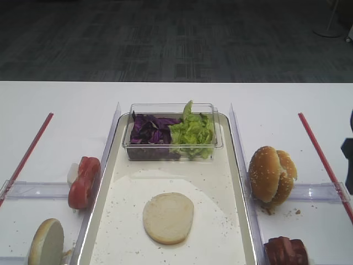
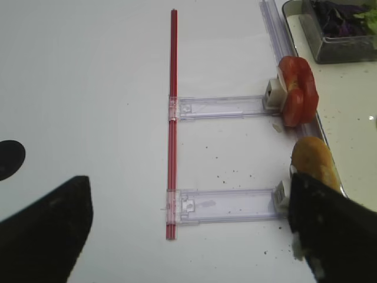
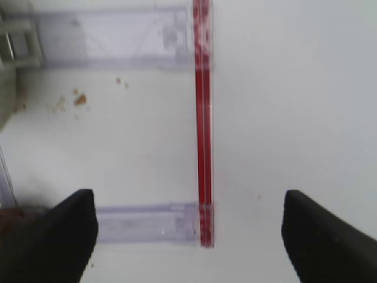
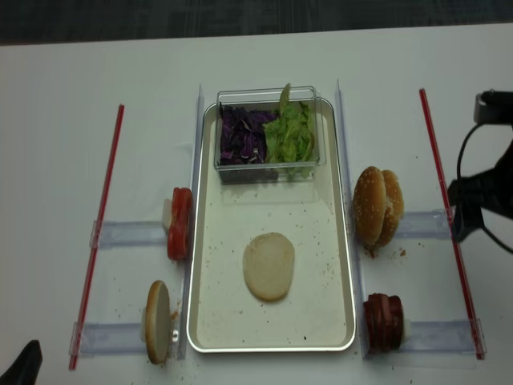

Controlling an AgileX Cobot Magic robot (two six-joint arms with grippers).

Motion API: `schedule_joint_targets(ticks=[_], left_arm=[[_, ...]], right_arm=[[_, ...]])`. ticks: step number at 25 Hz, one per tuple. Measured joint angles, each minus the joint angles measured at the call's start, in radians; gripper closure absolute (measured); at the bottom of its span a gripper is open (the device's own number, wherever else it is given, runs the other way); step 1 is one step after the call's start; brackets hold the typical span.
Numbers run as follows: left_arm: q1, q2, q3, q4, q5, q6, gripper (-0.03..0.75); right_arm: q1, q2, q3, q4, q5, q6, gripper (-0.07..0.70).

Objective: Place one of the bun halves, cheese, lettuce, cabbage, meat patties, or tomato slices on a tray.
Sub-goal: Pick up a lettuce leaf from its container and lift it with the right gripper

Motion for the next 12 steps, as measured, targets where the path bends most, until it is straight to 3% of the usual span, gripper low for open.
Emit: schedule_joint_targets(ticks=[5,12], left_arm=[[0.000,0.000,0.000,0.000,0.000,0.000,0.097],[0.000,0.000,0.000,0.000,0.000,0.000,0.097]], right_arm=[[0.000,0.235,-0.266,-0.003,0.011,0.000,-0.017],[0.000,0.540,-0.684,-0.038,0.117,0.007,-0.017]])
